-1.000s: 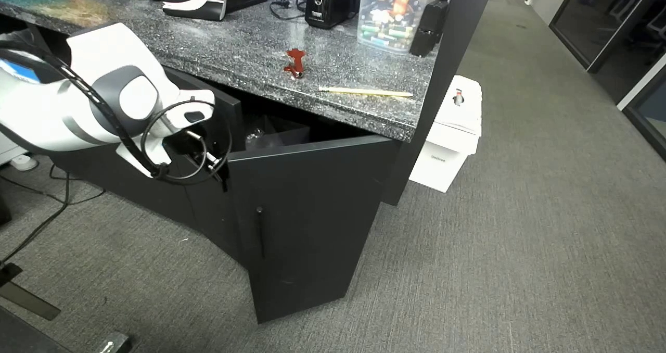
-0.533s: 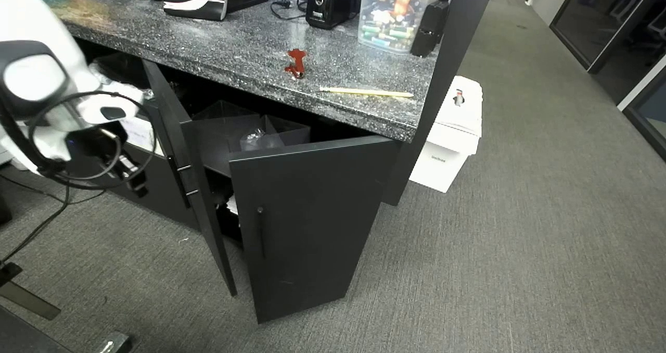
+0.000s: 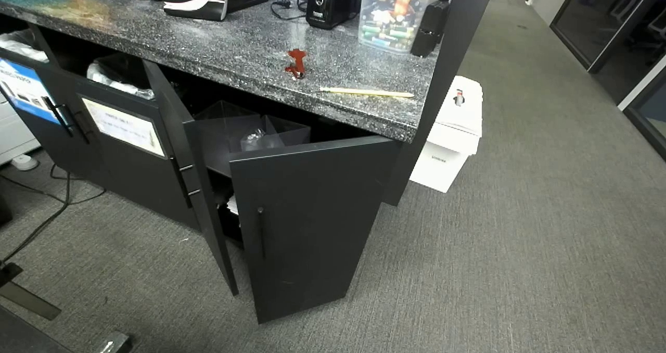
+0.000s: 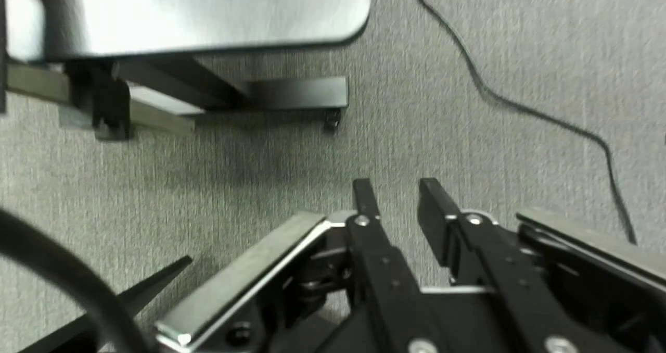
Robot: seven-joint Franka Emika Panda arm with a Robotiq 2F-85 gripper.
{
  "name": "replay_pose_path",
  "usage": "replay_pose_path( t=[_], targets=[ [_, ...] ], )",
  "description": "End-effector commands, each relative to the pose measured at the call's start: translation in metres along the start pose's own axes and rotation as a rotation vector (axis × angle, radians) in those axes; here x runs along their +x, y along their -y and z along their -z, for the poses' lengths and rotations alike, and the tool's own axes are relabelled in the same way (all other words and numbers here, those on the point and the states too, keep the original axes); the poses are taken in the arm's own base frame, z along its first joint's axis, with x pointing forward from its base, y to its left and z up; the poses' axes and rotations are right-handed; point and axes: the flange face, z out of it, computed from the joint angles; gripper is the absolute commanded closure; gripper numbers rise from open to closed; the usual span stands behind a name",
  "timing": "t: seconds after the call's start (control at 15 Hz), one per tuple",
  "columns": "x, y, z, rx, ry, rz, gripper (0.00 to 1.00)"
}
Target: Open the right door of the bottom cabinet.
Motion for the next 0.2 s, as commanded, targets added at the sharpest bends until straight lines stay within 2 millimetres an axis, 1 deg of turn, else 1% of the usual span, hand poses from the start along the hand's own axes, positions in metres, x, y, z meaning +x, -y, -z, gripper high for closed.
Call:
replay_pose_path(
  t=[0.0, 0.07, 0.13],
  targets=[
    [-0.015, 0.004, 0.016, 0.005, 0.055, 0.005, 0.64],
    [-0.026, 0.005, 0.032, 0.010, 0.090, 0.011, 0.58],
    [-0.032, 0.003, 0.042, 0.013, 0.102, 0.013, 0.51]
  ],
)
